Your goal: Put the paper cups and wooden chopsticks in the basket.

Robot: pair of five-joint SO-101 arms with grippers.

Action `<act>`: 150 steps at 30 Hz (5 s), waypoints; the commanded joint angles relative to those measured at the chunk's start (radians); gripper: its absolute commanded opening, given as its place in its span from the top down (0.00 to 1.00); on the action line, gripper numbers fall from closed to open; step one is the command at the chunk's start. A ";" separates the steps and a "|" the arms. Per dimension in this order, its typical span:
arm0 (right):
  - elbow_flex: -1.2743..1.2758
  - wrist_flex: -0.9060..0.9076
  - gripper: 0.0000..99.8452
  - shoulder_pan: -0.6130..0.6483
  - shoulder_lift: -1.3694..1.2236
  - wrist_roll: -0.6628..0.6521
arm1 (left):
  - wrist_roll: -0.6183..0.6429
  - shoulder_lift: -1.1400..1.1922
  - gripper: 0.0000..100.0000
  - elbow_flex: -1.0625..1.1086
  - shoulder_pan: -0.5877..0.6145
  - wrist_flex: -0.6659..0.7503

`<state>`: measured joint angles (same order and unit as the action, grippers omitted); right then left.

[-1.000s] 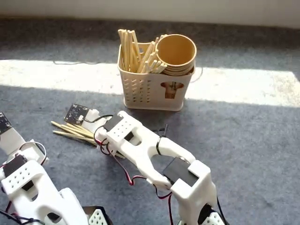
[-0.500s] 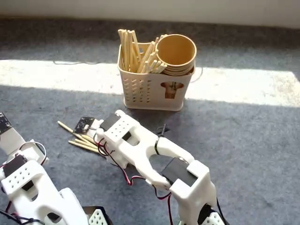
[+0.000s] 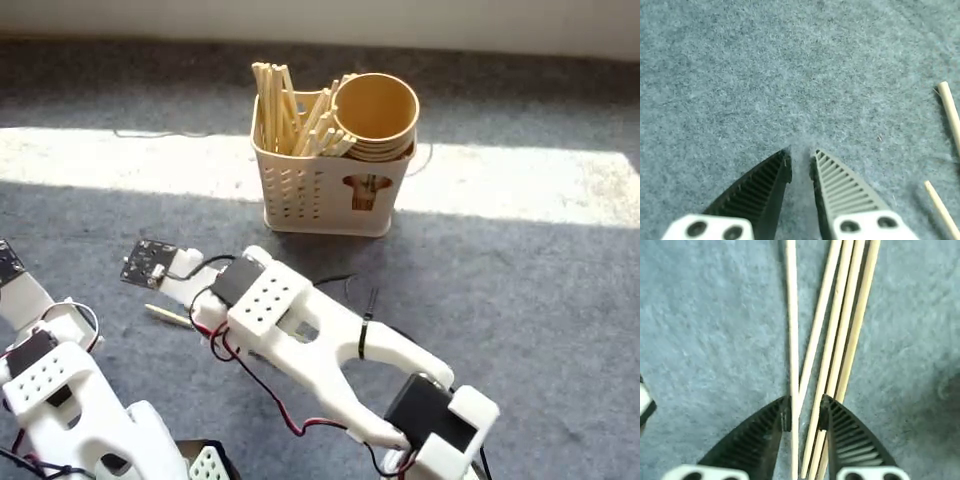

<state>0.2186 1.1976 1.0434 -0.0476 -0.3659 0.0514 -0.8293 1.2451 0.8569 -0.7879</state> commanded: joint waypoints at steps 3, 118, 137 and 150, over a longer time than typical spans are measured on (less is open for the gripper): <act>-0.002 -0.154 0.89 0.038 0.048 0.009 | 0.008 -0.018 0.93 -0.033 -0.024 0.018; 0.265 -1.474 0.99 -0.568 0.341 0.288 | 0.006 -0.018 0.93 -0.030 -0.068 0.018; 0.527 -1.474 0.95 -0.510 0.351 0.172 | 0.006 -0.018 0.93 -0.030 -0.068 0.018; 0.527 -1.360 0.81 -0.507 0.576 0.167 | 0.006 -0.018 0.93 -0.030 -0.070 0.018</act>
<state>0.7557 -0.2447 0.5324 0.4235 -0.1926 0.0514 -0.8293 1.2451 0.8170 -0.7879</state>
